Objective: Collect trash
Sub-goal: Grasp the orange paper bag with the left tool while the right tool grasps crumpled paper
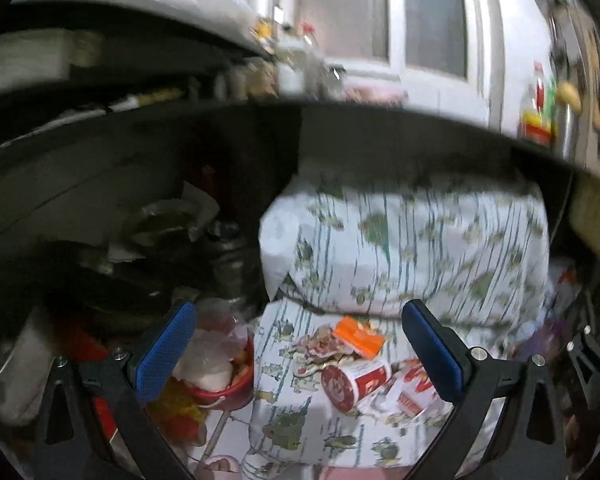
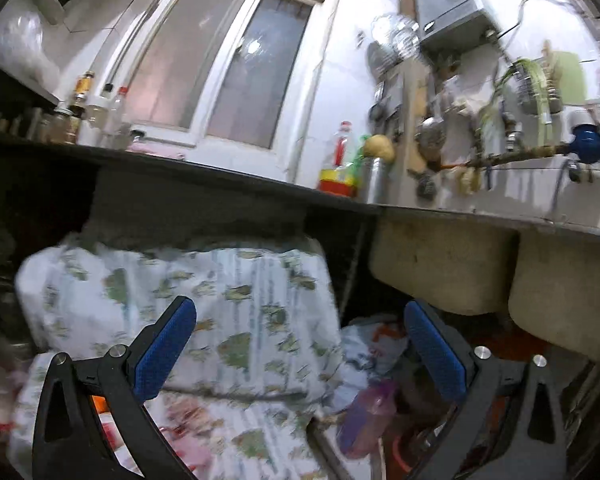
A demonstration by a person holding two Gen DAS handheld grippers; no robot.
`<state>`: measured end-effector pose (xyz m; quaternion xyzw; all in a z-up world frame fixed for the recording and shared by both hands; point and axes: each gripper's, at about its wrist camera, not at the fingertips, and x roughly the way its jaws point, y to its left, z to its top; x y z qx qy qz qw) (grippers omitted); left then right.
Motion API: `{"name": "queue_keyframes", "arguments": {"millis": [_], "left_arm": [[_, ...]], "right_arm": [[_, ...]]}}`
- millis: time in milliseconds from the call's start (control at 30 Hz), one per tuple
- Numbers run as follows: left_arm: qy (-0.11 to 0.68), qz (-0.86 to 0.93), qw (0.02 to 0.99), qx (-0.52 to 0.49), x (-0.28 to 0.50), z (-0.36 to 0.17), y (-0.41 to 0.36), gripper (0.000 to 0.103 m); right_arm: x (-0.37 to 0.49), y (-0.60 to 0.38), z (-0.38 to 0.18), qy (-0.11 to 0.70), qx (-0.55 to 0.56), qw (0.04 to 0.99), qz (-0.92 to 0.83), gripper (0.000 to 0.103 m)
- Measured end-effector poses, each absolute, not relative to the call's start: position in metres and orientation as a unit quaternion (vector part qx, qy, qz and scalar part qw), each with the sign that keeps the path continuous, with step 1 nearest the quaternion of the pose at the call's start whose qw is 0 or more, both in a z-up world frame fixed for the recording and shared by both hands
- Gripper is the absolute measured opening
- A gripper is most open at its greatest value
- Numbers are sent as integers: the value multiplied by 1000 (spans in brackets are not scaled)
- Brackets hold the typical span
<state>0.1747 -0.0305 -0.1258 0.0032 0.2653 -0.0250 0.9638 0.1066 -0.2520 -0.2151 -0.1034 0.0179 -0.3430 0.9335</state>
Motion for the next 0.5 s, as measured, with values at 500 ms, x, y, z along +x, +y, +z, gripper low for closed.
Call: {"name": "queue_keyframes", "arguments": {"millis": [500], "left_arm": [[450, -36, 892, 3, 314, -252, -34, 103]], "right_arm": [[251, -298, -302, 392, -11, 920, -18, 103]]}}
